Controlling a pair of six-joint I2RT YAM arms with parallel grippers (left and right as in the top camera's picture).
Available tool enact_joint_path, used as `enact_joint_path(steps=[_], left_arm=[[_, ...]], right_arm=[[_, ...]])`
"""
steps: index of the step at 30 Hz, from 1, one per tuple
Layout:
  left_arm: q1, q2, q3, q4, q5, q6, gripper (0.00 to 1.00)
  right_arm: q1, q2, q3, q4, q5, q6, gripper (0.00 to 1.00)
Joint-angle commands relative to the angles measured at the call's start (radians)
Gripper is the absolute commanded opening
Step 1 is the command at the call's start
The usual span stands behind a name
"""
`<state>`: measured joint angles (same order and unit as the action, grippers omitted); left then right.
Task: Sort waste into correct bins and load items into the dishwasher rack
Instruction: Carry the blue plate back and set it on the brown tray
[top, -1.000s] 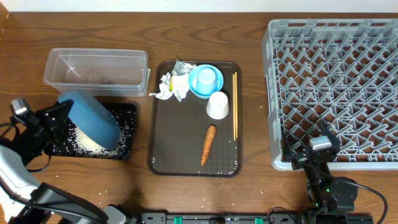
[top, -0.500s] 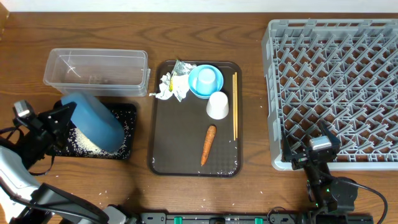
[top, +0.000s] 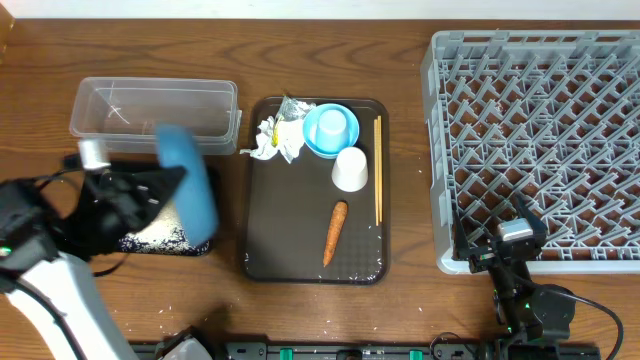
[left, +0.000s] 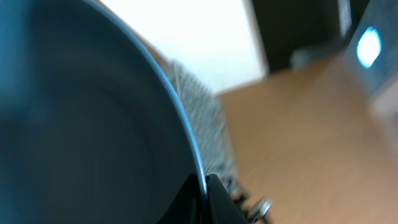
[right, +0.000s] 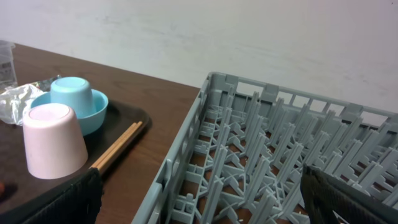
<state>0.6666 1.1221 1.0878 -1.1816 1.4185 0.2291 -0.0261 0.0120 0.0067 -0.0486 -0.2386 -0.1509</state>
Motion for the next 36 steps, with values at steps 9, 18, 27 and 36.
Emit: enact_joint_path(steps=[9, 18, 27, 36], left_arm=[[-0.448, -0.058, 0.012, 0.058, -0.402, -0.139, 0.06], [-0.824, 0.002, 0.012, 0.243, -0.782, -0.361, 0.06], [-1.059, 0.156, 0.012, 0.34, -1.046, -0.434, 0.06], [-1.163, 0.33, 0.012, 0.454, -1.046, -0.434, 0.06]], right_arm=[[-0.013, -0.006, -0.001, -0.004, 0.002, -0.011, 0.99], [-0.013, -0.006, -0.001, -0.004, 0.002, -0.011, 0.99], [-0.013, -0.006, -0.001, -0.004, 0.002, -0.011, 0.99], [-0.013, -0.006, -0.001, -0.004, 0.002, -0.011, 0.99]])
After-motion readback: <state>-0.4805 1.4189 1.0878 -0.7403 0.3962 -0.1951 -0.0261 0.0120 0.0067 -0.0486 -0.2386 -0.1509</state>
